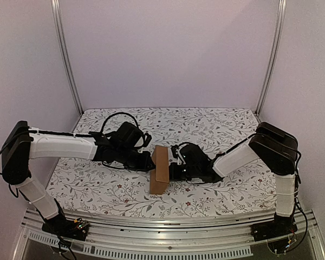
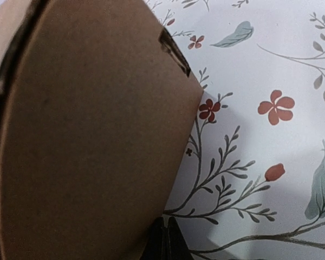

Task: Fold the paper box

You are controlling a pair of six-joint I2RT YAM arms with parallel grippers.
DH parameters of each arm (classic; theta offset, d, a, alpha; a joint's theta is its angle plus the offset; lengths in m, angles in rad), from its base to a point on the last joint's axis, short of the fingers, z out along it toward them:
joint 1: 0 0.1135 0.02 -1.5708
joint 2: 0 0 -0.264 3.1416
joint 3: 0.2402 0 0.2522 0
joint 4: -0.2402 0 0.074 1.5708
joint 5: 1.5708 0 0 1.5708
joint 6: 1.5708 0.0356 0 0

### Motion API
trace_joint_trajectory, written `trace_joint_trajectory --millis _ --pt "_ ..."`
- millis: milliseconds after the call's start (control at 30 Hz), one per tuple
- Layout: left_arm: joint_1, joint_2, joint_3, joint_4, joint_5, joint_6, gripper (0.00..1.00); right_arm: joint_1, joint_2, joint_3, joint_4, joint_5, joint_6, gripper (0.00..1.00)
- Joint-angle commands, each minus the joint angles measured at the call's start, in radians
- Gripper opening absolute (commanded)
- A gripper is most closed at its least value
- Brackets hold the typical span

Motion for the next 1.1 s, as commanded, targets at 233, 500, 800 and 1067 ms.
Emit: trace_joint_trajectory --millis 233,500,800,1067 --pt "-0.040 0.031 0.026 -0.002 0.002 -0.011 0.17 -0.037 0.028 -0.072 0.008 0.049 -0.017 0.00" --pt "-0.040 0.065 0.061 -0.010 0.008 -0.002 0.16 -0.069 -0.034 -0.163 -0.021 0.109 -0.078 0.00" --pt "-0.039 0.050 0.086 -0.088 -0.070 0.028 0.16 -0.074 -0.131 -0.194 -0.135 0.218 -0.186 0.01" --pt "-0.010 -0.018 0.074 -0.165 -0.210 0.047 0.19 -0.074 -0.241 -0.201 -0.272 0.303 -0.304 0.01"
